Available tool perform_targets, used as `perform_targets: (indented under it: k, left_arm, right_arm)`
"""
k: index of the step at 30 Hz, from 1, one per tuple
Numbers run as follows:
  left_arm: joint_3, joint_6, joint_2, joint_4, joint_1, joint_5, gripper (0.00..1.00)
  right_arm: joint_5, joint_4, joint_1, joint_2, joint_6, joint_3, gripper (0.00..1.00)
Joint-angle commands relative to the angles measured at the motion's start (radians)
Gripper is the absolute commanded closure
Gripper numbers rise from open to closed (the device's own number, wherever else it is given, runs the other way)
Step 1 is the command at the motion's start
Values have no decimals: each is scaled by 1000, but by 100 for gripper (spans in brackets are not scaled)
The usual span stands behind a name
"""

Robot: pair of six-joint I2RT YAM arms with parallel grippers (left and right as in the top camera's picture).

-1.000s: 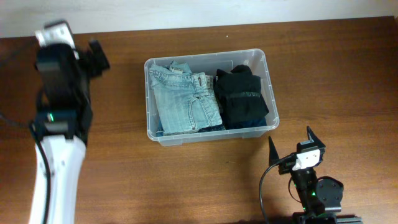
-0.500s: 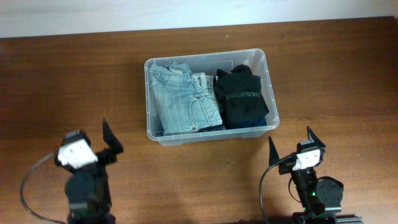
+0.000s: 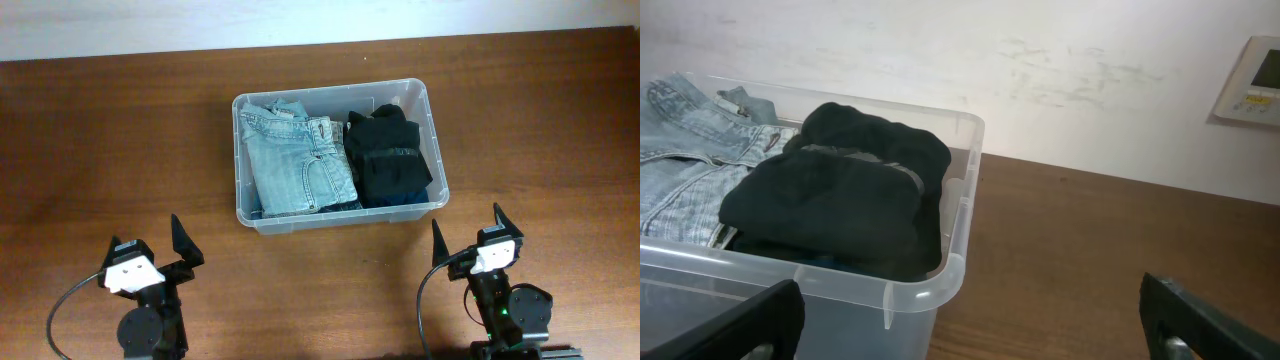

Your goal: Pack container

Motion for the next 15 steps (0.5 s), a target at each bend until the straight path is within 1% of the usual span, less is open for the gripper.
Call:
perform_targets:
  k: [1, 8, 15]
  left_arm:
    - [-10, -5, -15, -8, 6, 4, 0]
    - [-19, -5, -69, -34, 6, 9, 1]
    - [-94, -5, -179, -35, 1, 40, 0]
  right_arm:
    - [9, -3, -8, -6, 1, -8, 2]
    - [9, -3, -8, -6, 1, -8, 1]
    - [9, -3, -8, -6, 1, -8, 2]
